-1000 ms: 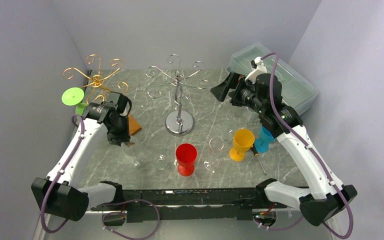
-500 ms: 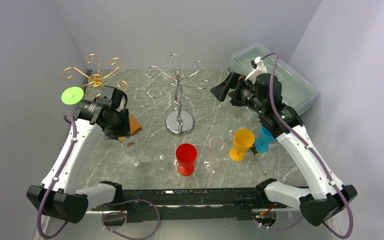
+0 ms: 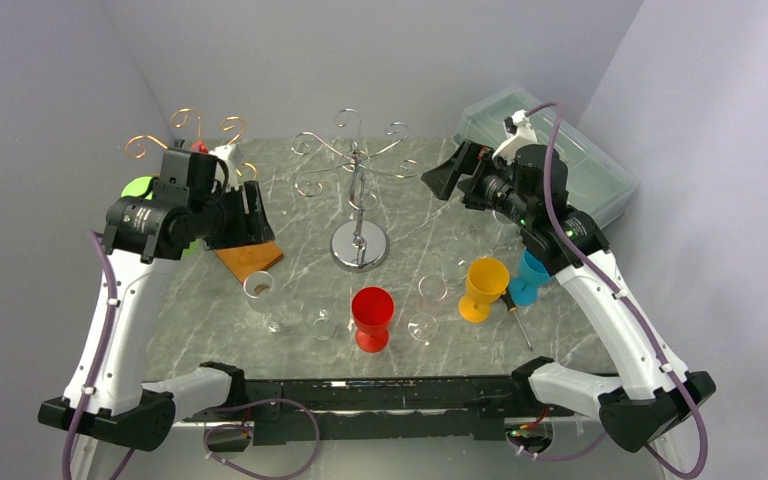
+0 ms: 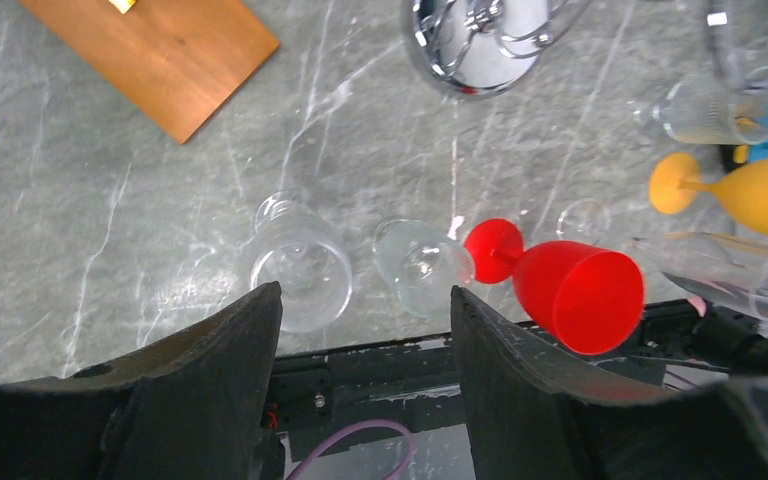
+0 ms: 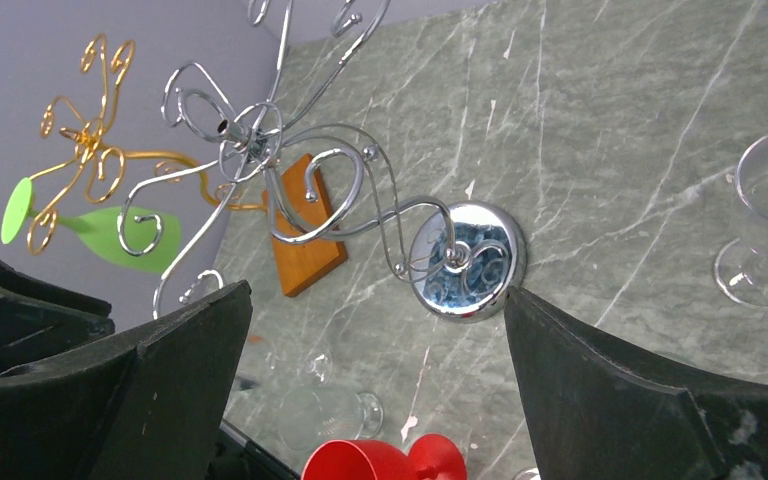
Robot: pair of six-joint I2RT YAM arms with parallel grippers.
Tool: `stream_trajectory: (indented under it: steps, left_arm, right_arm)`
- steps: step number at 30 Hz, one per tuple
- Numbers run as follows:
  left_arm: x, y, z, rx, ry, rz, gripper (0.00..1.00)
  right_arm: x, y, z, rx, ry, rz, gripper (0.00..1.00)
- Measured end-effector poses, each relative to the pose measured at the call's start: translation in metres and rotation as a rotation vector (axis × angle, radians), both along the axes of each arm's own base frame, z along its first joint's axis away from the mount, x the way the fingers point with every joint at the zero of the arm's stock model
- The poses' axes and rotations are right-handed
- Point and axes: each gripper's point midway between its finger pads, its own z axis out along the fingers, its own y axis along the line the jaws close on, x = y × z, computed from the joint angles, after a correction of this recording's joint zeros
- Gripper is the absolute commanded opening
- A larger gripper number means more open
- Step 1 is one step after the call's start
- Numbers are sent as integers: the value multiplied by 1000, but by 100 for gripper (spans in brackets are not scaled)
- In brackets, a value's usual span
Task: Take the wine glass off the wine glass rack
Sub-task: Reset both arms
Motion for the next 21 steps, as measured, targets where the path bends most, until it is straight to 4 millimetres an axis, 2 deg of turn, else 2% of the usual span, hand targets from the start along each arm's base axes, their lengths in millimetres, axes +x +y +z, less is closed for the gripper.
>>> stream_trajectory:
  steps: [1, 3, 4, 11, 21]
  left_arm:
    - [0, -2, 4, -9, -12, -7, 70]
    - [1, -6, 14, -33, -40, -24, 97]
    - [2, -8, 20, -44, -57, -37, 99]
    - [20, -24, 62, -123, -215, -84, 99]
    - [70, -36, 118, -184, -471, -84, 100]
  right_arm:
    - [0, 0, 2, 3, -2, -1, 100]
    - [0, 0, 4, 9, -6, -2, 100]
    - [0, 0, 5, 10, -7, -2, 100]
    - [0, 0, 11, 22, -15, -5, 100]
    - [0, -3, 40, 55, -71, -25, 100]
